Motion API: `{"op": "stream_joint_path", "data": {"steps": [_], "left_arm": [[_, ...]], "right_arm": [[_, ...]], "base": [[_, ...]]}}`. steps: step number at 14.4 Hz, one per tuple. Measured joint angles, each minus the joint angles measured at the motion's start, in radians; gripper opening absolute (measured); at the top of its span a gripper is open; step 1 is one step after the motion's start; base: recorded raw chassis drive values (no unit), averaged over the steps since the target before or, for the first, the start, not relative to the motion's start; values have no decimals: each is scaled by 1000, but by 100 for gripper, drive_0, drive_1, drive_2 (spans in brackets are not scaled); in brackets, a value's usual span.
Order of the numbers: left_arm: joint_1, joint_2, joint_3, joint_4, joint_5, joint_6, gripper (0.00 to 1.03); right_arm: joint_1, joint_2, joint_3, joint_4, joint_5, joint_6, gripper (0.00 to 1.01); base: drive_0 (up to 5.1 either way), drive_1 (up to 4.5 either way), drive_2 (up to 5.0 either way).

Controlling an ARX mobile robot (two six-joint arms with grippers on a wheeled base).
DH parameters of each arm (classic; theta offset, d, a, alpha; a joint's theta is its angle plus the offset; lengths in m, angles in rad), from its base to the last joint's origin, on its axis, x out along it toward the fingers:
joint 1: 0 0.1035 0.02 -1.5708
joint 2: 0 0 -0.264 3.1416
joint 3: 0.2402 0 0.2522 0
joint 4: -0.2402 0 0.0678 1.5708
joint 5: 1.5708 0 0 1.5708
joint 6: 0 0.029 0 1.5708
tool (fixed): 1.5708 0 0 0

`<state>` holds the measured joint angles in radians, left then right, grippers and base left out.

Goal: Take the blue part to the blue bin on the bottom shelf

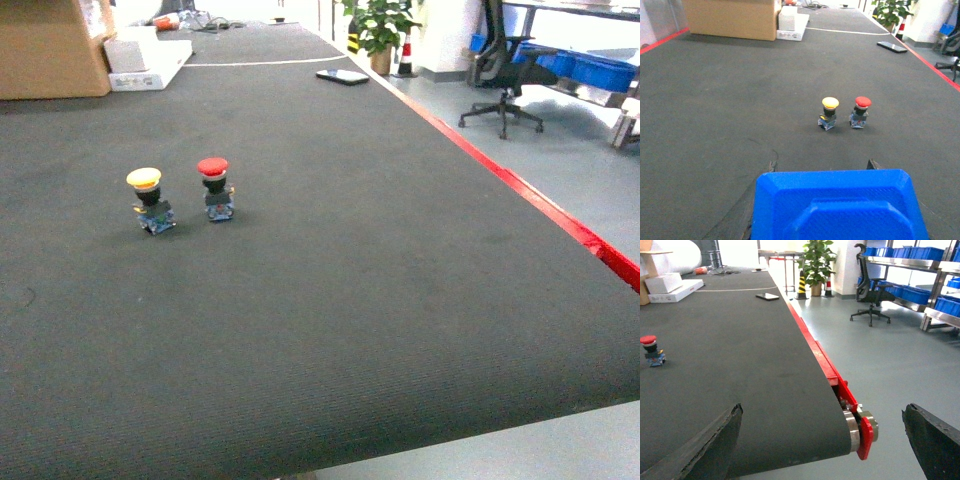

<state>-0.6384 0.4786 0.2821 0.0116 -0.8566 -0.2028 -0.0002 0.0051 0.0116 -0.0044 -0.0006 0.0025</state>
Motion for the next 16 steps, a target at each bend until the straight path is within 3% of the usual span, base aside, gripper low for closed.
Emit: {"op": "stream_joint_path", "data": {"steps": [16], "left_arm": [[0, 0, 0, 0, 0, 0, 44]], "right_arm": [[0, 0, 0, 0, 0, 0, 98]], "base": [[-161, -161, -161]]}}
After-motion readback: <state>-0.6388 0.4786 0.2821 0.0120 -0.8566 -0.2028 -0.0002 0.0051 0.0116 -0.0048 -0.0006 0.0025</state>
